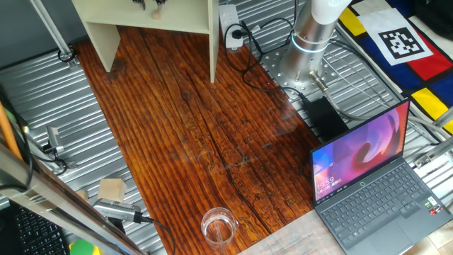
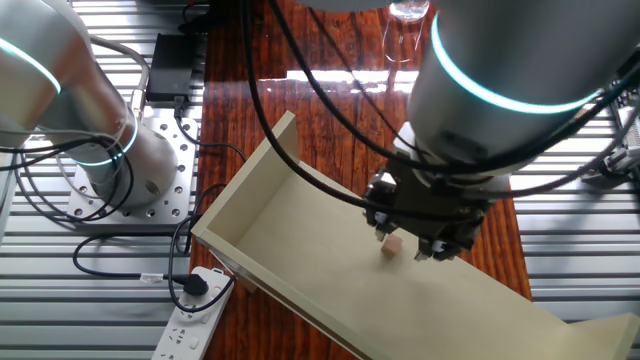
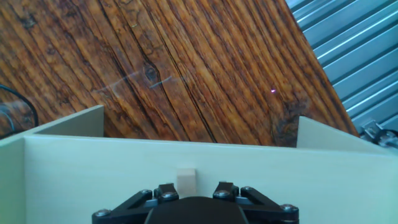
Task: Take the object down from the shelf
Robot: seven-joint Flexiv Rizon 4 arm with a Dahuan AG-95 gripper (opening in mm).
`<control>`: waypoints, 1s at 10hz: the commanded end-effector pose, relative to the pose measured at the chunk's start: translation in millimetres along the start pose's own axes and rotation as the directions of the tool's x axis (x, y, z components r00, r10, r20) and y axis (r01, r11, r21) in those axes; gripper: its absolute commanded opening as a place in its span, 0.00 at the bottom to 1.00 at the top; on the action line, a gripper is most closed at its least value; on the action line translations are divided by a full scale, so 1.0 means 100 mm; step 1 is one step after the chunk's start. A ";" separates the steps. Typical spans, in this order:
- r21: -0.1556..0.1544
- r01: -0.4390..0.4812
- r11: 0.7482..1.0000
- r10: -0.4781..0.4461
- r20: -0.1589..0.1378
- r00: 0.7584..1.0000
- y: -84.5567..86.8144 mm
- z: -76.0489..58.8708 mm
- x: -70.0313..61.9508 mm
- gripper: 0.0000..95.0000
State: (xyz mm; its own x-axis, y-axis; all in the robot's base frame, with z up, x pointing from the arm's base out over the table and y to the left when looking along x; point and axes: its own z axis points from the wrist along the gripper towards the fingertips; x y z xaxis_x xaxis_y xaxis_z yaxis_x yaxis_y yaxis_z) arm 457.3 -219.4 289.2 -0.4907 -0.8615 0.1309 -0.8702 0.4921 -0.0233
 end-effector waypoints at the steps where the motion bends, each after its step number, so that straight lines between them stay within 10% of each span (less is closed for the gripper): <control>1: 0.003 -0.007 1.000 0.007 0.003 1.000 0.01 0.01 -0.05 0.40; 7: 0.019 -0.003 1.000 0.002 0.012 1.000 0.03 0.13 -0.06 0.40; 9: 0.022 -0.020 1.000 0.020 0.016 1.000 0.03 0.13 -0.05 0.00; 10: 0.023 -0.018 1.000 0.018 0.016 1.000 0.03 0.13 -0.05 0.00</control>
State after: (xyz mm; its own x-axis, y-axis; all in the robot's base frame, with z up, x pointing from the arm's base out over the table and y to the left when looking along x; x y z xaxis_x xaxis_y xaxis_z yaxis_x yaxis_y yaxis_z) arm 456.7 -214.7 275.4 -0.5073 -0.8543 0.1134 -0.8616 0.5052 -0.0482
